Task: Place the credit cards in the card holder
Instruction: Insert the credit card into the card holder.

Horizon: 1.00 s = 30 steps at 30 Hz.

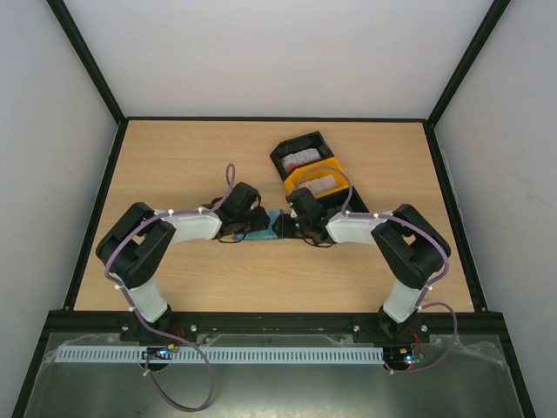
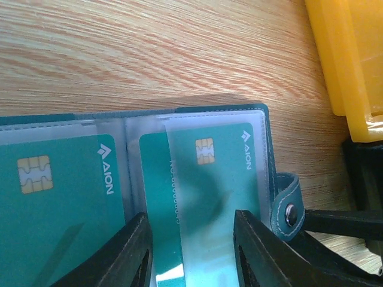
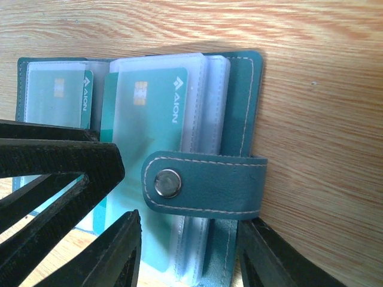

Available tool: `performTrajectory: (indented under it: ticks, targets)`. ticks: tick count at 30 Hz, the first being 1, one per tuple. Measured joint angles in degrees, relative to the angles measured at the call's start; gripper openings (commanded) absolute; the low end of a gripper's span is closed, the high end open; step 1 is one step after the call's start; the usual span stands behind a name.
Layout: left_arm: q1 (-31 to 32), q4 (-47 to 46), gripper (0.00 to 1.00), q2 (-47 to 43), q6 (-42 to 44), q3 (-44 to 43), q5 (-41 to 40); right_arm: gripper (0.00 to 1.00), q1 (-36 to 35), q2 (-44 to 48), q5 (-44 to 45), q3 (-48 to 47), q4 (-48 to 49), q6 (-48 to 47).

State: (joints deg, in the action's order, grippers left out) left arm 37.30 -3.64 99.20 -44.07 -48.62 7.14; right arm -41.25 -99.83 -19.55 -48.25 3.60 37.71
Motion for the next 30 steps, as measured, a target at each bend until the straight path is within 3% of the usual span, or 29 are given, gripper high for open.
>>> performTrajectory:
  ticks: [8, 21, 30]
  targets:
    - [0.0, -0.9, 0.51, -0.7, -0.3, 0.1, -0.3, 0.32, 0.0, -0.4, 0.5, 0.0, 0.0, -0.3]
    - [0.0, -0.4, 0.56, -2.1, -4.1, 0.6, -3.3, 0.31, 0.0, -0.6, 0.8, -0.1, -0.1, -0.4]
    - [0.1, -0.1, 0.33, -1.9, -5.4, 0.7, -2.0, 0.31, 0.0, -1.1, 0.8, -0.7, -0.1, -0.4]
